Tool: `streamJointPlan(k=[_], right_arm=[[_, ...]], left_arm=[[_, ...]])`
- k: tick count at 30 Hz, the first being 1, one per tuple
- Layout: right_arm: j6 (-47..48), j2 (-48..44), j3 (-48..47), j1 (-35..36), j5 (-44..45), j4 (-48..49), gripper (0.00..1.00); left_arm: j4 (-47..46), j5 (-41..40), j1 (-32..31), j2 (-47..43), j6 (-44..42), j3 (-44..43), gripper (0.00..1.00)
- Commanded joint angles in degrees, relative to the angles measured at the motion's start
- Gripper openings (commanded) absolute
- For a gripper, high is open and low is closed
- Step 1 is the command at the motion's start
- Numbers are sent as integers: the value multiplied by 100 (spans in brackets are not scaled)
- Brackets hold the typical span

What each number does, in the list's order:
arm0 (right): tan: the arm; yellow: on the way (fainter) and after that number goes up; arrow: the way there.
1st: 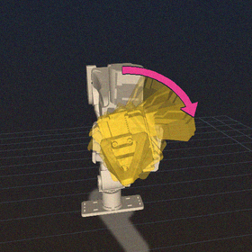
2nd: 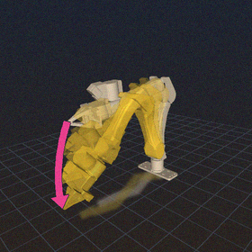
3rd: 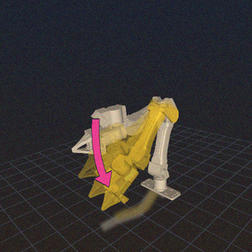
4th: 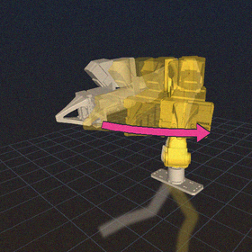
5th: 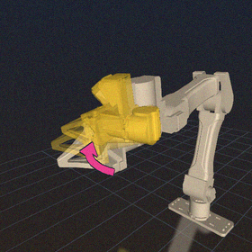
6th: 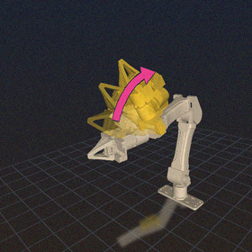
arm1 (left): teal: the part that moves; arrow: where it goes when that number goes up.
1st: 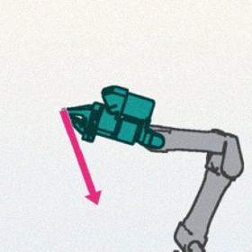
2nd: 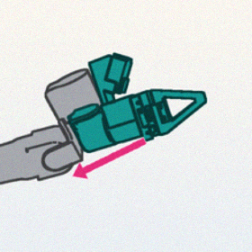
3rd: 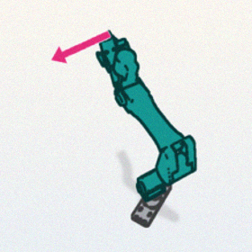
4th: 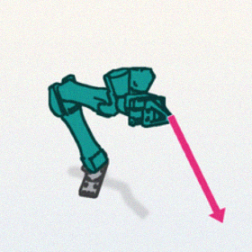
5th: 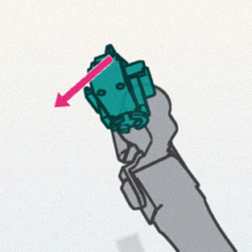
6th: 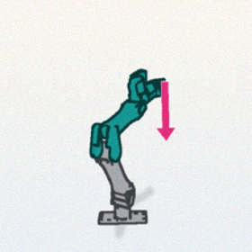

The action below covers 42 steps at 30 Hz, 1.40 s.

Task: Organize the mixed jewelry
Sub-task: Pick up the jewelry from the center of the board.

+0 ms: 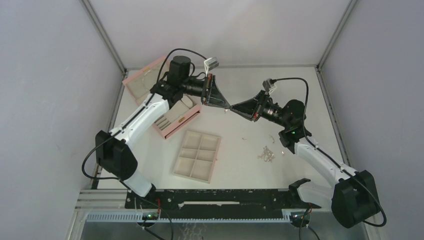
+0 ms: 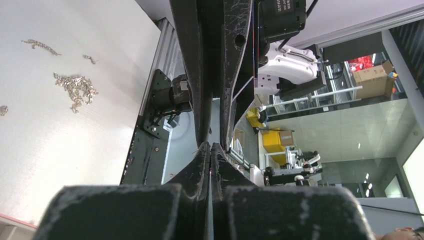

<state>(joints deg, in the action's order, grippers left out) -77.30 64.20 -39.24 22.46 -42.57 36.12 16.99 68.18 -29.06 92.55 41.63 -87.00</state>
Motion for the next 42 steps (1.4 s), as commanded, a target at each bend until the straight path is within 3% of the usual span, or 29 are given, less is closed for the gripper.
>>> streamJointPlan(k=[1, 20, 28, 42], right_arm=[[-13, 4, -22, -28, -54, 308, 26], [79, 48, -22, -7, -102, 141, 17], [93, 49, -22, -6, -87, 84, 0], [175, -57, -22, -8, -7, 95, 0]], left_arm=[[-188, 154, 41, -230, 65, 51, 0], [-183, 168, 41, -262, 58, 51, 0], [-205, 170, 41, -262, 74, 32, 0], [-221, 200, 41, -264, 65, 88, 0]])
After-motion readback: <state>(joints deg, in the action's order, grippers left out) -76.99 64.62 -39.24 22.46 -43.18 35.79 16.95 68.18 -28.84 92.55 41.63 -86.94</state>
